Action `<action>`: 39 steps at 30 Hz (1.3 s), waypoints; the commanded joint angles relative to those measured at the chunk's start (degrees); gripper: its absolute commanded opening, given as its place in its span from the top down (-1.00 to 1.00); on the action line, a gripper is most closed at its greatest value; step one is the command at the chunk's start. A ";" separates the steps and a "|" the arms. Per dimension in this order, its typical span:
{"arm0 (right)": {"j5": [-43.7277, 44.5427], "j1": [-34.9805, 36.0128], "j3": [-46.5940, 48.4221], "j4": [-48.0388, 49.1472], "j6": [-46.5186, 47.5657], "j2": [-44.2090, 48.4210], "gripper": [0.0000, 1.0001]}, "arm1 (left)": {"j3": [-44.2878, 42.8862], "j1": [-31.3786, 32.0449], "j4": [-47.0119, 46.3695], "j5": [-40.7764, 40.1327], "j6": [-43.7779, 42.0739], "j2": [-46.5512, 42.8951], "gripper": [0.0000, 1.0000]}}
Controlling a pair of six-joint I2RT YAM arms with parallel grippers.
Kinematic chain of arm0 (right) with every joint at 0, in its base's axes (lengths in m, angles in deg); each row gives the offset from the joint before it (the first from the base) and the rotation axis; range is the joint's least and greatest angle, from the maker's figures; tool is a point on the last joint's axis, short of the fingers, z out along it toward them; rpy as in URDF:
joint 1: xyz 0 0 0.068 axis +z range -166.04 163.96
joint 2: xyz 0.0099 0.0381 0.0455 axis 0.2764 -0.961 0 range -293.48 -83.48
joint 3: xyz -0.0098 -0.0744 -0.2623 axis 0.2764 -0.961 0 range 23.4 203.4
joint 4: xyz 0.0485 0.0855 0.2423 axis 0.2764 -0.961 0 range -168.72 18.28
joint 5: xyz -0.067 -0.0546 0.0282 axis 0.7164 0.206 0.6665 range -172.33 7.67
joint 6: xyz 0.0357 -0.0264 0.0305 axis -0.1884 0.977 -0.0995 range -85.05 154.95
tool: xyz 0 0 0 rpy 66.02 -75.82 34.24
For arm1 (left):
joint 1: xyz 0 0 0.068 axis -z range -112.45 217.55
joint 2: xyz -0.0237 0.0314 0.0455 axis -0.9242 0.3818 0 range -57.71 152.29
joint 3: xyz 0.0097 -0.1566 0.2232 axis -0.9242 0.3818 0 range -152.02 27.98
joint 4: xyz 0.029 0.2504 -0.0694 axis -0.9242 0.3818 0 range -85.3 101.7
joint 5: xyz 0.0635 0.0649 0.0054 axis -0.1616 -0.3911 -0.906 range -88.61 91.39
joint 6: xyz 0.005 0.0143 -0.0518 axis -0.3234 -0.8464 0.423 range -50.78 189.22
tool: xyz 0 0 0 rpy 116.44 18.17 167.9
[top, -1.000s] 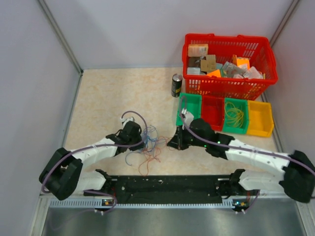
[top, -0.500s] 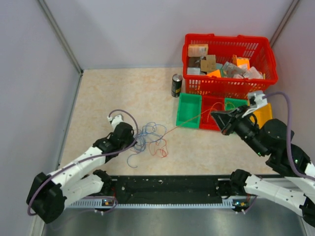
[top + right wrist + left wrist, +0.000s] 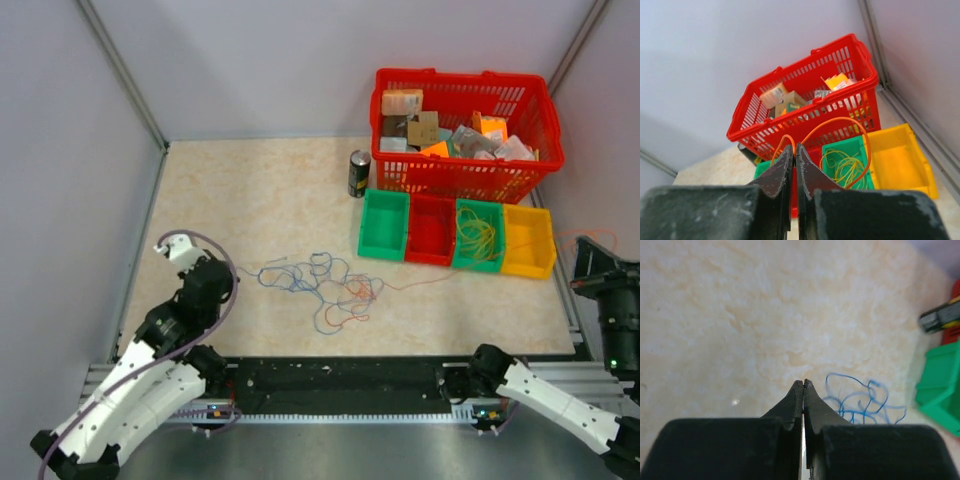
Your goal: Untangle the cables
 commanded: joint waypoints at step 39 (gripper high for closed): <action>-50.50 0.53 -14.72 13.33 -7.15 -52.35 -0.56 | -59.87 -0.29 -22.89 38.57 -27.35 7.71 1.00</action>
